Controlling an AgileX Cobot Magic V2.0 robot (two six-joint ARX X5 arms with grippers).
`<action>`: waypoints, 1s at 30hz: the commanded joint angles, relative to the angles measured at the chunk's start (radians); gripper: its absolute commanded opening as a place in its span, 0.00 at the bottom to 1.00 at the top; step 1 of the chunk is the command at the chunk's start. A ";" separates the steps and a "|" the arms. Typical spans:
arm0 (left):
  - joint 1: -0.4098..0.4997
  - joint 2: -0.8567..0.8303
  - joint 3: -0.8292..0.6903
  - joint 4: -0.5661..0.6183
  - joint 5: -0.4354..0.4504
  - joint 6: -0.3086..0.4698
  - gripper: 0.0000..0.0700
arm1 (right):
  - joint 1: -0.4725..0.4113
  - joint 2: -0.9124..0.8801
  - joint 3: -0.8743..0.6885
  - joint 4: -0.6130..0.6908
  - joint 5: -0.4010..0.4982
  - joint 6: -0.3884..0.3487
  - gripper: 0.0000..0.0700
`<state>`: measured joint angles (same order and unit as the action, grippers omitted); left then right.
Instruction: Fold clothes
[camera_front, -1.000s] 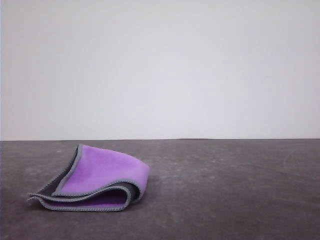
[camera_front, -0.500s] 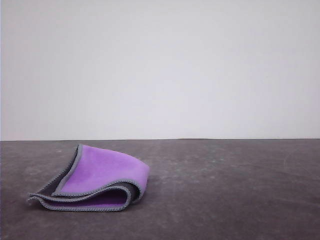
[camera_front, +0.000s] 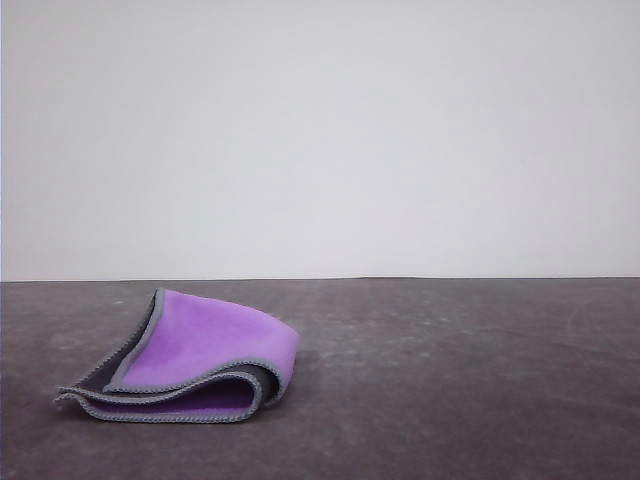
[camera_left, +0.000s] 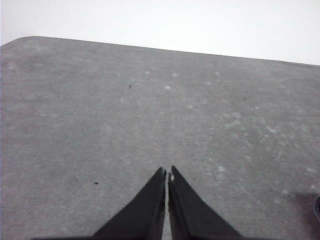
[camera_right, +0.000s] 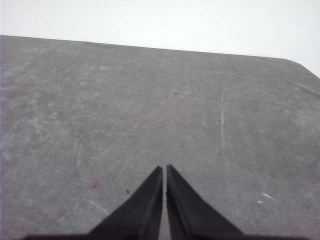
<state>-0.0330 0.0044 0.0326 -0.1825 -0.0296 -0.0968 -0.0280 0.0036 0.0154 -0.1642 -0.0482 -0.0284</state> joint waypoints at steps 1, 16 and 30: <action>0.000 -0.001 -0.020 0.003 -0.005 0.006 0.00 | -0.002 0.000 -0.003 0.007 0.004 0.013 0.02; 0.000 -0.002 -0.020 0.003 -0.005 0.006 0.00 | -0.002 0.000 -0.003 0.007 0.004 0.013 0.02; 0.000 -0.002 -0.020 0.003 -0.005 0.007 0.00 | -0.002 0.000 -0.003 0.007 0.004 0.013 0.02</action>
<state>-0.0330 0.0044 0.0326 -0.1825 -0.0296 -0.0967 -0.0280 0.0036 0.0154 -0.1642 -0.0483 -0.0284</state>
